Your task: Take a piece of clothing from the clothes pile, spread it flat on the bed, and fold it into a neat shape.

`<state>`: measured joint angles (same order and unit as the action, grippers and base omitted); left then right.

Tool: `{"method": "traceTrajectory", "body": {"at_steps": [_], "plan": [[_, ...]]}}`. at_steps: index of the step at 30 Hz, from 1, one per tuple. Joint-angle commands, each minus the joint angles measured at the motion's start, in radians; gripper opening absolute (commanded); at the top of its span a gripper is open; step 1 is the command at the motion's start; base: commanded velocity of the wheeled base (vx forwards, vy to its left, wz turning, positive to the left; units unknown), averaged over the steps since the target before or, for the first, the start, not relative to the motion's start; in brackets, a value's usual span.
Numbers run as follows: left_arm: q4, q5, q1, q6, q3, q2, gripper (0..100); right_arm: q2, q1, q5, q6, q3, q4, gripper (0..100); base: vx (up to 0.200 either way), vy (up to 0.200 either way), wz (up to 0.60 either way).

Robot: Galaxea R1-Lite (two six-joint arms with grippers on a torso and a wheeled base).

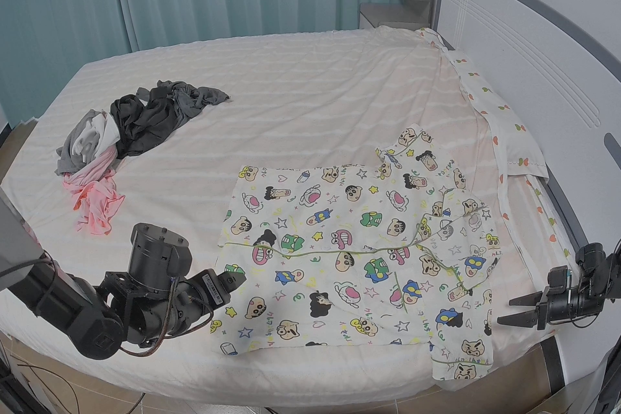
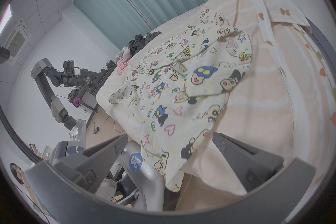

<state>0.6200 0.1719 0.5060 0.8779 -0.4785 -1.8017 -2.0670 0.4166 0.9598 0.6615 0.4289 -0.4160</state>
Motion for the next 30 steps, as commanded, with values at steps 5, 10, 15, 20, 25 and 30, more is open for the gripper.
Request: {"method": "traceTrajectory", "body": {"at_steps": [5,10,15,20,25,30], "plan": [[0.001,0.008,0.002,0.0,0.009,0.01,100,0.005,-0.004,0.0,-0.002,0.007,-0.003,100,0.12,0.0,0.0],[0.003,0.018,0.002,0.004,0.017,0.013,100,0.015,-0.009,0.007,-0.06,0.033,-0.004,100,0.0,0.0,0.0],[0.009,0.021,0.005,0.012,0.04,0.021,100,0.021,-0.018,0.036,-0.138,0.142,-0.009,100,0.0,0.0,0.0],[0.099,0.018,0.003,0.012,0.104,0.045,100,0.028,-0.09,0.033,-0.404,0.361,-0.012,100,0.0,0.0,0.0],[0.228,0.012,-0.003,0.012,0.199,0.039,100,0.001,-0.208,0.031,-1.007,0.676,-0.014,100,0.0,0.0,0.0],[0.294,0.011,-0.018,0.01,0.253,0.038,100,-0.151,-0.337,-0.21,-1.139,0.83,-0.09,100,0.0,0.0,0.0]]}}
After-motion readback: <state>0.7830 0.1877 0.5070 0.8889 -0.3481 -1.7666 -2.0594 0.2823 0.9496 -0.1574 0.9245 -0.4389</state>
